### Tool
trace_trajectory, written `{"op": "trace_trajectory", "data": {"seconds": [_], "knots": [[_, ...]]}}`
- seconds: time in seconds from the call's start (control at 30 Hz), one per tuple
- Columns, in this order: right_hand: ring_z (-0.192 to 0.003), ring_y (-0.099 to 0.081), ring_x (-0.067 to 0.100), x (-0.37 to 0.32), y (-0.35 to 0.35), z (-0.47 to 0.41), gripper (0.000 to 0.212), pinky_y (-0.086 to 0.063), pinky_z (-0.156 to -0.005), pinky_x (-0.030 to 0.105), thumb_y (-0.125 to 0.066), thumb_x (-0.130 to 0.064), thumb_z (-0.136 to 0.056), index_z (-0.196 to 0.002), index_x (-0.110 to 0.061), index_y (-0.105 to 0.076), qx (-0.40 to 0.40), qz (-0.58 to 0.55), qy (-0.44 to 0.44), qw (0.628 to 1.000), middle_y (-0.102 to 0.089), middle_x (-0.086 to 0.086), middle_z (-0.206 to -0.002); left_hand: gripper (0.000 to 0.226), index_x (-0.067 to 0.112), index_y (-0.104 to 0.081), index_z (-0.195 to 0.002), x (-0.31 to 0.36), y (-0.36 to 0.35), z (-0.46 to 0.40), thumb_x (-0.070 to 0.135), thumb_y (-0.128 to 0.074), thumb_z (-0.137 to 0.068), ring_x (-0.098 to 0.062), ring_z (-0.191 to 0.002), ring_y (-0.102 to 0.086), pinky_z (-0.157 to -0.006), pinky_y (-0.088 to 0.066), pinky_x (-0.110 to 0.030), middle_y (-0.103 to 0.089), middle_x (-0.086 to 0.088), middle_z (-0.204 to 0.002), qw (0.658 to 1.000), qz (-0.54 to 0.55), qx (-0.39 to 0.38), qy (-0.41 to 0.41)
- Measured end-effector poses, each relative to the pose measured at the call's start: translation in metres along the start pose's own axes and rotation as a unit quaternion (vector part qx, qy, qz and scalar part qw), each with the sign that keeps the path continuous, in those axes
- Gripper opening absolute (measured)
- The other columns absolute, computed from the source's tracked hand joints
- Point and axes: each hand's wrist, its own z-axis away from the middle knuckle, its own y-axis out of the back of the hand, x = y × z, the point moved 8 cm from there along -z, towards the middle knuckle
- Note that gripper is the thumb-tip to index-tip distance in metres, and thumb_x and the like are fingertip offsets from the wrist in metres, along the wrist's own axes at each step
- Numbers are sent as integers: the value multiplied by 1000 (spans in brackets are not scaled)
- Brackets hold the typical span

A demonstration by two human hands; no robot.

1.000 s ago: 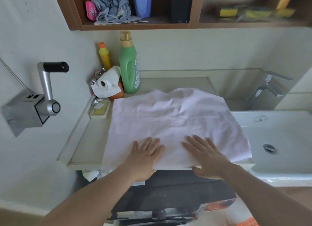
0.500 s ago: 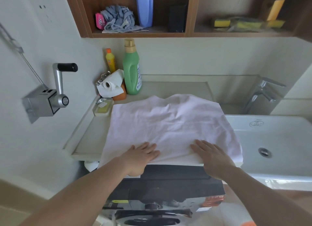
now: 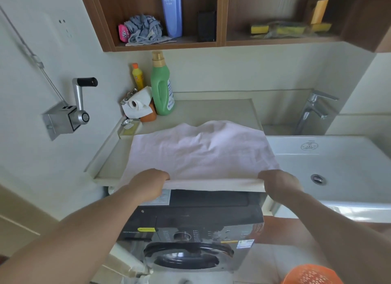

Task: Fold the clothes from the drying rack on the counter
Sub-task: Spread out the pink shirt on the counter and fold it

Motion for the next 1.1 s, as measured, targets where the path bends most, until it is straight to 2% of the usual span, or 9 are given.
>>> {"op": "trace_trajectory", "data": {"seconds": [0.1, 0.2, 0.3, 0.4, 0.57, 0.67, 0.8, 0.93, 1.1], "knots": [[-98, -62, 24, -6, 10, -5, 33, -53, -82, 33, -45, -7, -90, -104, -33, -60, -64, 27, 26, 997, -65, -4, -113, 37, 23, -63, -107, -5, 13, 4, -3, -45, -88, -22, -91, -54, -71, -40, -32, -64, -3, -106, 999, 16, -27, 13], [-89, -56, 21, -13, 30, -15, 27, -46, -79, 27, -40, -2, -95, -84, -23, -54, -103, 69, 65, 990, -58, -3, -98, 29, 22, -60, -93, -15, 23, 0, 0, -42, -87, -22, -93, -58, -72, -45, -32, -64, -2, -104, 995, 36, -91, 13], [-87, -57, 19, -15, 57, -33, 28, -42, -71, 21, -37, -3, -97, -91, -13, -63, -109, 81, 58, 989, -59, -3, -89, 23, 25, -58, -82, -28, 41, -13, 6, -45, -86, -20, -88, -59, -71, -46, -31, -63, -1, -97, 991, 47, -121, 15], [-91, -64, 22, -18, 84, -53, 36, -47, -76, 26, -38, -8, -95, -104, -11, -73, -108, 86, 50, 989, -70, 2, -103, 20, 22, -62, -90, -35, 66, -30, 10, -47, -86, -20, -89, -59, -70, -46, -29, -63, 0, -96, 990, 45, -135, 23], [-73, -51, 19, -25, 129, -104, 28, -43, -75, 30, -47, -15, -99, -72, -19, -52, -50, 28, -17, 998, -52, -1, -76, 12, 16, -61, -86, -57, 100, -81, 13, -51, -91, -22, -83, -56, -65, -40, -29, -59, -2, -90, 993, 44, -109, 17], [-90, -59, 28, -29, 139, -127, 14, -45, -78, 33, -51, -19, -100, -93, -16, -62, -22, 17, -49, 998, -56, 2, -83, 13, 9, -59, -97, -72, 108, -117, 16, -47, -95, -24, -88, -55, -67, -39, -31, -58, -6, -98, 999, 10, -49, 3], [-114, -63, 30, -29, 133, -160, 31, -42, -82, 40, -42, -18, -93, -113, -20, -65, 21, 22, -112, 993, -66, 3, -118, 11, 15, -52, -93, -92, 104, -161, 13, -42, -98, -23, -85, -51, -64, -35, -31, -57, -5, -94, 1000, -1, -8, 5], [-93, -59, 27, -36, 124, -182, 28, -42, -84, 37, -44, -16, -89, -105, -23, -66, 59, 91, -144, 984, -61, 1, -91, 18, 17, -54, -110, -109, 81, -197, 16, -39, -100, -23, -91, -49, -68, -36, -31, -58, -3, -105, 1000, 3, -1, 11], [-114, -52, 24, -41, 91, -204, 30, -28, -109, 52, -37, -18, -89, -108, -28, -58, 41, 95, -154, 983, -58, -1, -100, 11, 18, -49, -106, -117, 49, -220, 21, -40, -100, -27, -93, -53, -71, -41, -35, -60, -6, -109, 1000, -16, 0, 17]]}}
